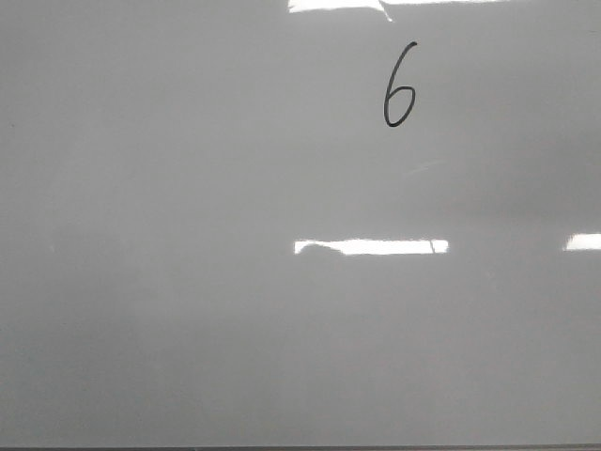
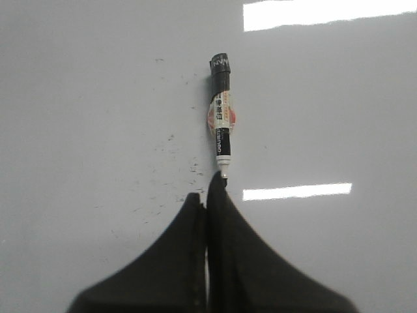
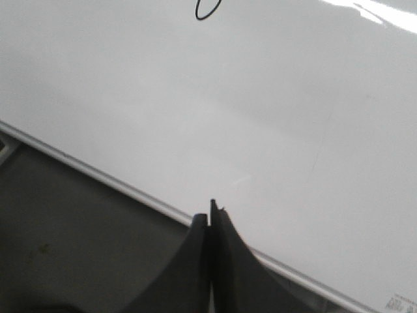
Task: Write number 6 on whiteboard
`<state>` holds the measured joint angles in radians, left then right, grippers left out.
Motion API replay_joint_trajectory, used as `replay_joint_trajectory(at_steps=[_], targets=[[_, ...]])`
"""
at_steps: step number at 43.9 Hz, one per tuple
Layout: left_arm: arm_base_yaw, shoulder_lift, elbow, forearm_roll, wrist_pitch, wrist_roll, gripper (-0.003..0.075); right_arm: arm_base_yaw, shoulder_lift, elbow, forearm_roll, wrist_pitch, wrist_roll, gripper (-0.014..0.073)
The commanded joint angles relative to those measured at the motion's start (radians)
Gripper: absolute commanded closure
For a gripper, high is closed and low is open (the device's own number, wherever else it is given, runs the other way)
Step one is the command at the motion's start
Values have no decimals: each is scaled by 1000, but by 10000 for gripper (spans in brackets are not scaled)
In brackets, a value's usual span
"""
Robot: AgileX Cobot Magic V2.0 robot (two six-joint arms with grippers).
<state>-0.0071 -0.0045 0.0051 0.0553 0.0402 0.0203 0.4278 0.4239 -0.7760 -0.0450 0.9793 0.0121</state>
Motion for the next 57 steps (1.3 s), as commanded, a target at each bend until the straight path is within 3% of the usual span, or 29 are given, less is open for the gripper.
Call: replay_joint_trajectory(at_steps=[1,14,22,36,57], targets=[[-6,-15,4,0,-90,-14,741,-90,-79,81,26,-218,-80,712],[-6,-15,4,0,-90,-14,741,-326,-320,461,26,-738,-80,713],[-6,-15,4,0,-90,-14,741,-392,-436,640,27,-910,-79,713],[-6,-14,4,0,-90,-14,741,-460,-452,801,34,-1044,-42,713],[-6,-14,4,0,-88,-14,741,-462,-454,798,34,-1037,-30,713]])
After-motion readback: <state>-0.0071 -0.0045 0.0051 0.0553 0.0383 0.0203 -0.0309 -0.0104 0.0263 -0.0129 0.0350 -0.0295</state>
